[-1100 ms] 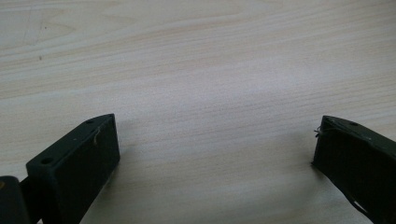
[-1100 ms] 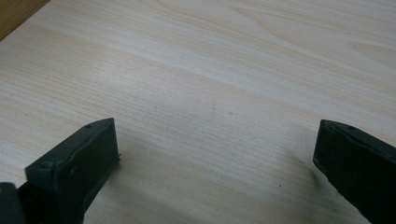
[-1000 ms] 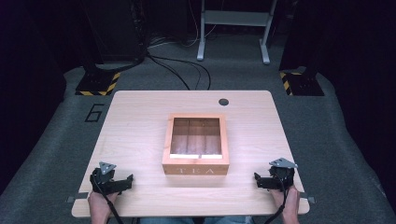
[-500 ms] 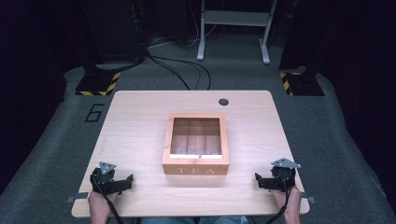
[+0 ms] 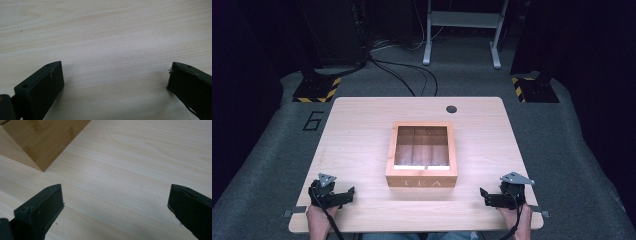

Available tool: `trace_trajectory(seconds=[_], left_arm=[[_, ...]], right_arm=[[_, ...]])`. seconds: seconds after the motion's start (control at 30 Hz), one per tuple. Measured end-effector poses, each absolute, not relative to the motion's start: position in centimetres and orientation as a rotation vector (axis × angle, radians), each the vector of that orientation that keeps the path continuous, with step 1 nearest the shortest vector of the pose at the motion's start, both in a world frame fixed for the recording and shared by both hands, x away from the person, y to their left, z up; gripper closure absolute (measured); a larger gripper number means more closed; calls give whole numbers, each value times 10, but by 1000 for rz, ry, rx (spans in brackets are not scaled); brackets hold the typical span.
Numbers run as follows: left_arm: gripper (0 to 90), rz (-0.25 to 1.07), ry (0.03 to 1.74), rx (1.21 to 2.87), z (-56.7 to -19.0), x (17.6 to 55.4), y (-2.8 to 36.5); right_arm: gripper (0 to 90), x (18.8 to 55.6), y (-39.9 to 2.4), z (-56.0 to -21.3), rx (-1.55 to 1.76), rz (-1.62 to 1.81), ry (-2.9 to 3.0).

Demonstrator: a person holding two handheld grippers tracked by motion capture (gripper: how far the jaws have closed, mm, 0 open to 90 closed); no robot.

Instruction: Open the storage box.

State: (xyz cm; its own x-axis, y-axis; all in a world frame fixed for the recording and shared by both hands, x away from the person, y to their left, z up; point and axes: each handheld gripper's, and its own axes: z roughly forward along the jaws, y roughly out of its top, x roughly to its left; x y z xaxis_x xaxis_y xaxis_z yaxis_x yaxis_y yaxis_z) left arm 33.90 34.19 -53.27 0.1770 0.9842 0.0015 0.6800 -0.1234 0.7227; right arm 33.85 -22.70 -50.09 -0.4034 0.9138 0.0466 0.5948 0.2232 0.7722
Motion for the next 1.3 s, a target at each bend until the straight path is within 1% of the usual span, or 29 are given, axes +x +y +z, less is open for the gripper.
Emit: trace_trajectory(seconds=[0.43, 1.07, 1.13, 1.3], left_arm=[[0, 668, 1565, 1874, -533, 339, 342], [0, 674, 1568, 1870, -533, 339, 341], [0, 671, 1566, 1872, -533, 339, 342], [0, 671, 1566, 1872, -533, 339, 342]], right_arm=[[0, 336, -189, -484, 1291, 1135, 2151], [0, 343, -151, -484, 1204, 1179, 2224], [15, 343, -148, -484, 1200, 1186, 2217], [132, 344, -143, -482, 1183, 1192, 2193]])
